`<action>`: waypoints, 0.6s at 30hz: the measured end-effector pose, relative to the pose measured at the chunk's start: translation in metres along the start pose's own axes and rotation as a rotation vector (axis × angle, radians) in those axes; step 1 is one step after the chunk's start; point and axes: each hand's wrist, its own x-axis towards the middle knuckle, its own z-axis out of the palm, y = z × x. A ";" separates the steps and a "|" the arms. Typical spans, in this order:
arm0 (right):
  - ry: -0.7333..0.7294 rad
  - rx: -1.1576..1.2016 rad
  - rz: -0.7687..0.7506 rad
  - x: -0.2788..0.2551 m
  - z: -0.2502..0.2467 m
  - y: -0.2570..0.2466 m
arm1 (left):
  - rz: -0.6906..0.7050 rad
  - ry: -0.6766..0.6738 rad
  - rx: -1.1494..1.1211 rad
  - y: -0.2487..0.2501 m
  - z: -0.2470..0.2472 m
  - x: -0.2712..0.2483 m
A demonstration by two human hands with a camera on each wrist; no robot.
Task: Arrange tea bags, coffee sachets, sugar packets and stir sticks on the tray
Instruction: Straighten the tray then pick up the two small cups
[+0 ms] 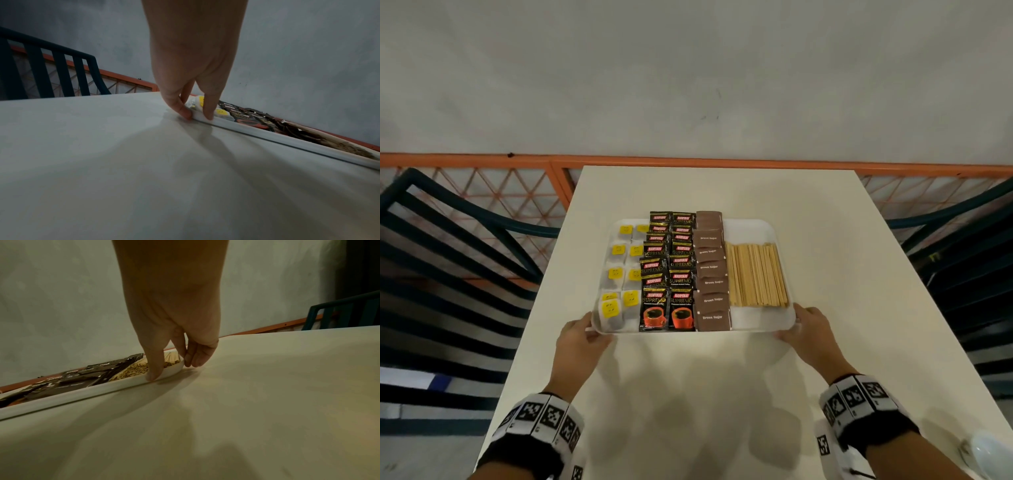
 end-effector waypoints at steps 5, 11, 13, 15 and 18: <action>-0.016 0.002 0.020 0.043 0.006 -0.006 | 0.026 0.006 0.000 0.005 0.003 0.029; -0.005 -0.021 0.018 0.073 0.013 -0.016 | 0.086 0.002 0.036 0.021 0.000 0.055; 0.008 -0.027 0.012 0.080 0.016 -0.018 | 0.097 -0.004 0.036 0.022 -0.001 0.065; 0.017 -0.037 0.002 0.086 0.017 -0.021 | 0.113 -0.008 0.033 0.022 -0.002 0.073; 0.022 -0.072 -0.003 0.094 0.018 -0.025 | 0.118 -0.023 -0.006 0.024 -0.003 0.080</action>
